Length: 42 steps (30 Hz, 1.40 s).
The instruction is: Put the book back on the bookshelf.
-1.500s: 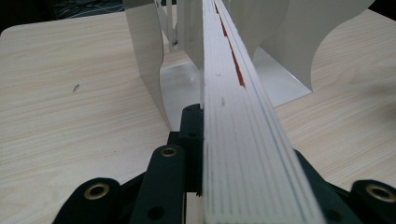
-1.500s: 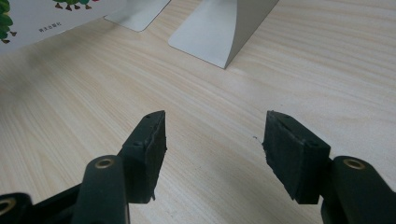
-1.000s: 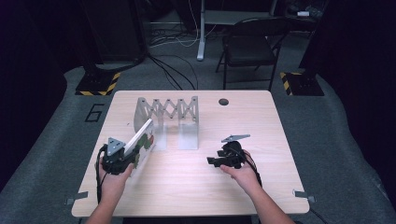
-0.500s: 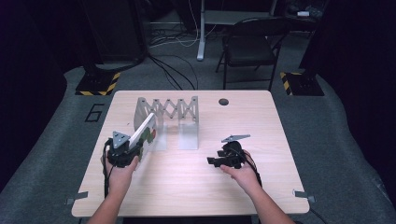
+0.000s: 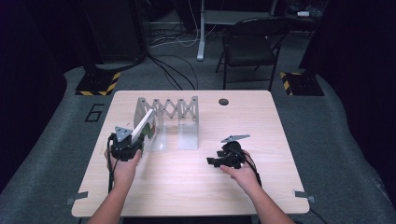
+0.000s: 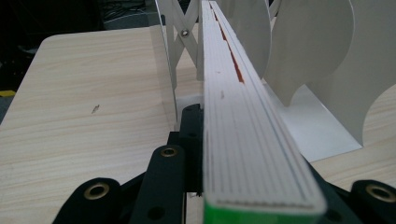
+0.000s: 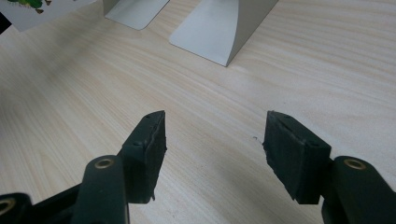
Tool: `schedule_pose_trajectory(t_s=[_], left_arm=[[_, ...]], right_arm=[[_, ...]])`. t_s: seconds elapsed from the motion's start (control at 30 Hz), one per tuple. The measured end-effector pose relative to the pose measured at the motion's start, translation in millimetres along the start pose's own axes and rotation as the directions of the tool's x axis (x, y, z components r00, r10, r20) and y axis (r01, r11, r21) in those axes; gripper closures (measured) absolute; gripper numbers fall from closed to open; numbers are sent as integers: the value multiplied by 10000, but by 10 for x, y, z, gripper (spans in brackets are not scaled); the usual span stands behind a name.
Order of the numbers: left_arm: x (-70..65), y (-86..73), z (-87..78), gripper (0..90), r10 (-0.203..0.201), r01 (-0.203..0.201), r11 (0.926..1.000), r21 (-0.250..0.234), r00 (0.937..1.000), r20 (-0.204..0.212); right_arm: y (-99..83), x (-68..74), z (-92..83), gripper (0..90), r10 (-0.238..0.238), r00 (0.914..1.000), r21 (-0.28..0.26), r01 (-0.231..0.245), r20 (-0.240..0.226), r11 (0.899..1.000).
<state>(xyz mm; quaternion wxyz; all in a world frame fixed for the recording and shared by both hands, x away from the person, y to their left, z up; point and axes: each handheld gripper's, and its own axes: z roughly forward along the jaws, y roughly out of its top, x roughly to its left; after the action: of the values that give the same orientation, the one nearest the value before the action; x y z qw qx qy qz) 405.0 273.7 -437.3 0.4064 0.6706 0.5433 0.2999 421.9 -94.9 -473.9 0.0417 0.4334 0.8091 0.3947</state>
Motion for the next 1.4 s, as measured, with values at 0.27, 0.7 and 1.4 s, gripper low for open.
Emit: schedule_pose_trajectory(t_s=[0.27, 0.7, 1.4], left_arm=[[-28, 10, 92, 757, -83, 83, 10000, -33, 9999, -122], [-45, -2, 197, 757, -90, 90, 10000, -8, 9993, -361], [-128, -70, 330, 755, 59, -33, 9991, 431, 9981, -610]], right_arm=[[1, 4, -10, 392, 160, 9999, 63, -160, -50, 9999], [2, -10, -8, 392, 40, 10000, -31, -40, -39, 10000], [2, 3, -9, 392, 100, 9999, 56, -100, -54, 9999]])
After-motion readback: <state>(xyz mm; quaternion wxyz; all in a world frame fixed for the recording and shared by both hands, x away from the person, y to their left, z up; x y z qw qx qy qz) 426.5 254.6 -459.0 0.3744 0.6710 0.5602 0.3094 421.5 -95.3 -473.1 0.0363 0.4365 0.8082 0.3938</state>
